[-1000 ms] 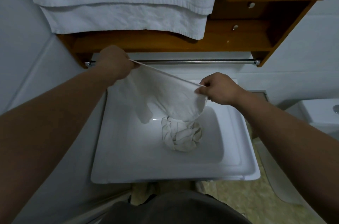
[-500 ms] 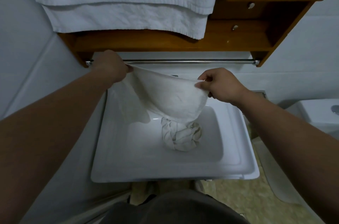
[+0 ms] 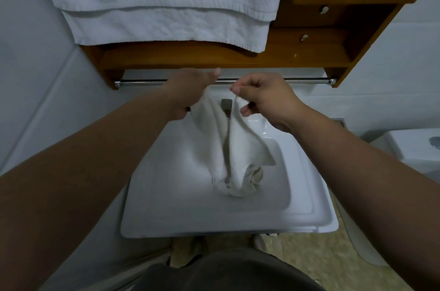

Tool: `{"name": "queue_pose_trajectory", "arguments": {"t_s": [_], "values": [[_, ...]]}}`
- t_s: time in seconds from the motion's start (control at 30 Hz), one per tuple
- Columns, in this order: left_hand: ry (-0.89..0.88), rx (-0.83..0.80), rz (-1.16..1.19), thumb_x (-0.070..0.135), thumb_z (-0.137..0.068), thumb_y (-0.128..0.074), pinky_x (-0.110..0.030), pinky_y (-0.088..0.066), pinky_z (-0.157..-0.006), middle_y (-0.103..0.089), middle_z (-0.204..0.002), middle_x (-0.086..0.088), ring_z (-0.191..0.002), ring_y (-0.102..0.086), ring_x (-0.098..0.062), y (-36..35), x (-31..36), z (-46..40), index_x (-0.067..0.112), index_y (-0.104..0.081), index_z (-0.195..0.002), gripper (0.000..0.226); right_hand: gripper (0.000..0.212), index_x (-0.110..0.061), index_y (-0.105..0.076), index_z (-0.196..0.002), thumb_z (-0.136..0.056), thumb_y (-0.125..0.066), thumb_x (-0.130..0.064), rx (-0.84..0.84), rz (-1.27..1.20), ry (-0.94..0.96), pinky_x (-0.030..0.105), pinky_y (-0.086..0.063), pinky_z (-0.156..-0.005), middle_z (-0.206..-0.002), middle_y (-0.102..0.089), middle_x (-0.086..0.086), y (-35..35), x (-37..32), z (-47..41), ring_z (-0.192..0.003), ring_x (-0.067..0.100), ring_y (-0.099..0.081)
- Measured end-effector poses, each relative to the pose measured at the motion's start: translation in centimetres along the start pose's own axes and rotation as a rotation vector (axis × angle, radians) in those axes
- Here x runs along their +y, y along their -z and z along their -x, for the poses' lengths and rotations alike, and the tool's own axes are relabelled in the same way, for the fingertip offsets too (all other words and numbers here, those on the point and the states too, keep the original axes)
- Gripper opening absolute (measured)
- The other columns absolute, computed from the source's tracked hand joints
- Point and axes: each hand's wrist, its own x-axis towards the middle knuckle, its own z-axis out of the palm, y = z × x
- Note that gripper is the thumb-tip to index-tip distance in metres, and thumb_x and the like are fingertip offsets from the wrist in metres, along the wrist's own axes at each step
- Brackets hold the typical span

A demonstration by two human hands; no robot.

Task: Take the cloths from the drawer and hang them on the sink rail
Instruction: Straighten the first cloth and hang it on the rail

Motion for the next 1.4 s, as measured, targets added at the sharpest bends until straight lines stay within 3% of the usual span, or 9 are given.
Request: {"name": "queue_pose_trajectory", "arguments": {"t_s": [0.17, 0.3, 0.47, 0.63, 0.8, 0.9, 0.97, 1.27, 1.4], "values": [[0.023, -0.057, 0.222, 0.057, -0.092, -0.051, -0.030, -0.055, -0.064, -0.069, -0.097, -0.006, -0.082, -0.068, -0.019, -1.5, 0.9, 0.7, 0.014, -0.061, -0.118, 0.051, 0.021, 0.002, -0.069, -0.100, -0.091, -0.053, 0.013, -0.209, -0.207, -0.085, 0.037, -0.060, -0.085, -0.094, -0.068, 0.011, -0.3, -0.2, 0.0, -0.079, 0.023, -0.070], [0.007, -0.013, 0.230, 0.059, -0.093, -0.046, -0.033, -0.056, -0.067, -0.068, -0.105, -0.010, -0.090, -0.068, -0.023, -1.0, 1.0, 0.9, 0.010, -0.063, -0.114, 0.056, 0.042, 0.003, -0.065, -0.113, -0.085, -0.043, 0.026, -0.309, -0.265, -0.102, 0.037, -0.057, -0.092, -0.106, -0.068, 0.019, 0.5, -0.2, 0.3, -0.091, 0.028, -0.072], [0.005, -0.044, 0.174, 0.056, -0.094, -0.047, -0.034, -0.056, -0.074, -0.066, -0.108, -0.009, -0.097, -0.065, -0.023, -1.2, 1.3, 1.0, 0.012, -0.063, -0.114, 0.050, 0.028, 0.000, -0.071, -0.107, -0.086, -0.061, 0.016, -0.151, -0.070, 0.020, 0.030, -0.060, -0.082, -0.098, -0.062, 0.041, 0.3, -0.1, 0.2, -0.085, 0.031, -0.073], [-0.031, -0.166, 0.206, 0.024, -0.098, -0.054, -0.022, -0.049, -0.054, -0.062, -0.079, -0.004, -0.068, -0.057, -0.011, -0.3, 1.5, 1.6, 0.004, -0.062, -0.108, 0.023, 0.016, -0.002, -0.073, -0.102, -0.096, -0.061, -0.012, -0.155, 0.138, 0.068, 0.032, -0.061, -0.075, -0.086, -0.072, 0.017, 0.6, -0.2, 0.1, -0.074, 0.020, -0.070], [-0.022, -0.132, 0.335, 0.004, -0.094, -0.058, -0.019, -0.053, -0.059, -0.069, -0.109, -0.014, -0.076, -0.064, -0.013, -0.7, 0.9, 1.3, 0.005, -0.061, -0.120, 0.026, 0.021, -0.018, -0.078, -0.092, -0.095, -0.062, -0.031, -0.022, 0.555, 0.281, 0.040, -0.051, -0.077, -0.092, -0.069, 0.011, 0.1, -0.5, -0.5, -0.085, 0.024, -0.062], [-0.027, -0.147, 0.408, 0.007, -0.096, -0.054, -0.021, -0.054, -0.060, -0.071, -0.099, -0.011, -0.072, -0.067, -0.011, -0.5, 0.7, 1.6, 0.004, -0.065, -0.117, 0.023, 0.013, -0.025, -0.078, -0.095, -0.092, -0.067, -0.031, -0.025, 0.492, 0.257, 0.020, -0.042, -0.086, -0.114, -0.059, -0.001, 0.3, -0.6, -0.8, -0.103, 0.009, -0.056], [-0.029, -0.150, 0.415, 0.009, -0.099, -0.048, -0.022, -0.055, -0.061, -0.071, -0.094, -0.011, -0.072, -0.065, -0.013, -0.4, 0.7, 1.9, 0.003, -0.066, -0.115, 0.024, 0.012, -0.027, -0.078, -0.098, -0.091, -0.068, -0.027, -0.043, 0.441, 0.249, 0.025, -0.040, -0.100, -0.127, -0.057, -0.008, 0.6, -0.4, -1.0, -0.117, 0.006, -0.053], [-0.117, -0.380, 0.308, 0.011, -0.093, -0.058, -0.021, -0.048, -0.070, -0.064, -0.093, -0.002, -0.074, -0.056, -0.007, -1.0, 0.5, 2.8, 0.006, -0.065, -0.121, 0.029, 0.016, -0.028, -0.077, -0.101, -0.094, -0.065, -0.022, 0.061, 0.301, 0.275, 0.042, -0.053, -0.091, -0.098, -0.076, -0.011, 0.5, 0.9, -0.6, -0.093, 0.008, -0.069], [-0.079, -0.164, 0.279, 0.013, -0.085, -0.071, -0.025, -0.047, -0.077, -0.072, -0.100, -0.003, -0.092, -0.062, -0.015, -1.9, 0.2, 1.7, 0.010, -0.071, -0.109, 0.024, 0.015, -0.029, -0.078, -0.101, -0.094, -0.065, -0.026, 0.093, 0.298, 0.277, 0.039, -0.054, -0.084, -0.094, -0.076, -0.010, 0.0, 0.6, -0.7, -0.089, 0.009, -0.070]]}}
